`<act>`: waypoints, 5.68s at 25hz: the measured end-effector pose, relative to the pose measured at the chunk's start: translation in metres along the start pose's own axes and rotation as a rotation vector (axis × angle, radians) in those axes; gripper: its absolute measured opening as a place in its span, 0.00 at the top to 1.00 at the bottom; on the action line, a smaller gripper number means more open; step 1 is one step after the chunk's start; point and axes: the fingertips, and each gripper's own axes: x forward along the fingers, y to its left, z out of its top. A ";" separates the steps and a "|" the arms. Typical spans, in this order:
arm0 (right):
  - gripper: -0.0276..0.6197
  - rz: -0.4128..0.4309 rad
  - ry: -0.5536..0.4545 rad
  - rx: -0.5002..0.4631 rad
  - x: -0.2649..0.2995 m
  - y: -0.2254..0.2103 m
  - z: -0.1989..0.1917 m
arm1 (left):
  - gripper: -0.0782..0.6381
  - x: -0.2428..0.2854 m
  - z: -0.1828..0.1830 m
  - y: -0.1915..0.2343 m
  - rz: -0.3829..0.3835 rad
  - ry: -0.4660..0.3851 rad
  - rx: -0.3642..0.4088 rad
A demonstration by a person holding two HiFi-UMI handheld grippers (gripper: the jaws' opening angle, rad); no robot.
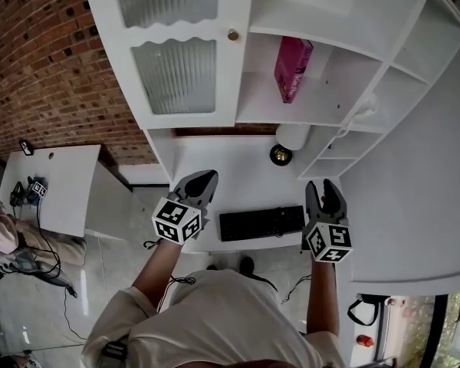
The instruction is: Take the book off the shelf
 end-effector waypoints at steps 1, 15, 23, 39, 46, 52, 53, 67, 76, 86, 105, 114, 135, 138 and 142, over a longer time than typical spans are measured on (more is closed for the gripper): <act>0.69 0.014 0.000 -0.002 0.006 -0.002 0.001 | 0.90 0.002 0.000 0.000 0.012 -0.001 -0.004; 0.69 0.141 -0.032 -0.065 0.102 -0.041 0.032 | 0.90 0.038 0.011 0.008 0.142 -0.041 -0.018; 0.67 0.194 -0.035 -0.063 0.159 -0.040 0.050 | 0.90 0.047 0.016 0.017 0.195 -0.043 -0.015; 0.63 0.204 0.004 -0.062 0.278 -0.039 0.078 | 0.90 0.040 0.007 0.034 0.293 -0.024 -0.042; 0.62 0.165 0.027 -0.053 0.313 -0.032 0.076 | 0.90 0.025 0.001 0.043 0.344 -0.021 -0.057; 0.62 0.111 0.037 -0.058 0.341 -0.032 0.075 | 0.90 0.008 -0.002 0.053 0.393 -0.020 -0.068; 0.62 0.101 0.039 -0.060 0.346 -0.033 0.075 | 0.90 0.006 -0.002 0.054 0.399 -0.021 -0.069; 0.62 0.023 0.047 -0.089 0.383 -0.048 0.078 | 0.90 -0.008 -0.014 0.059 0.455 -0.015 -0.093; 0.74 0.040 0.018 -0.099 0.374 -0.050 0.081 | 0.90 -0.012 -0.014 0.049 0.472 -0.017 -0.089; 0.74 0.112 0.017 -0.092 0.344 -0.051 0.080 | 0.90 -0.010 -0.015 0.024 0.474 -0.029 -0.083; 0.74 0.245 -0.019 -0.047 0.250 -0.060 0.079 | 0.90 -0.006 -0.021 -0.005 0.477 -0.040 -0.080; 0.74 0.242 -0.021 -0.016 0.209 -0.061 0.074 | 0.90 -0.002 -0.011 0.000 0.415 -0.030 -0.060; 0.74 0.222 -0.031 0.012 0.102 -0.044 0.024 | 0.90 -0.004 -0.007 0.021 0.303 -0.037 -0.058; 0.74 0.201 -0.027 0.005 0.095 -0.046 0.015 | 0.90 -0.004 -0.008 0.025 0.296 -0.031 -0.054; 0.74 0.185 -0.013 -0.008 0.088 -0.046 0.004 | 0.90 -0.003 -0.009 0.028 0.287 -0.028 -0.052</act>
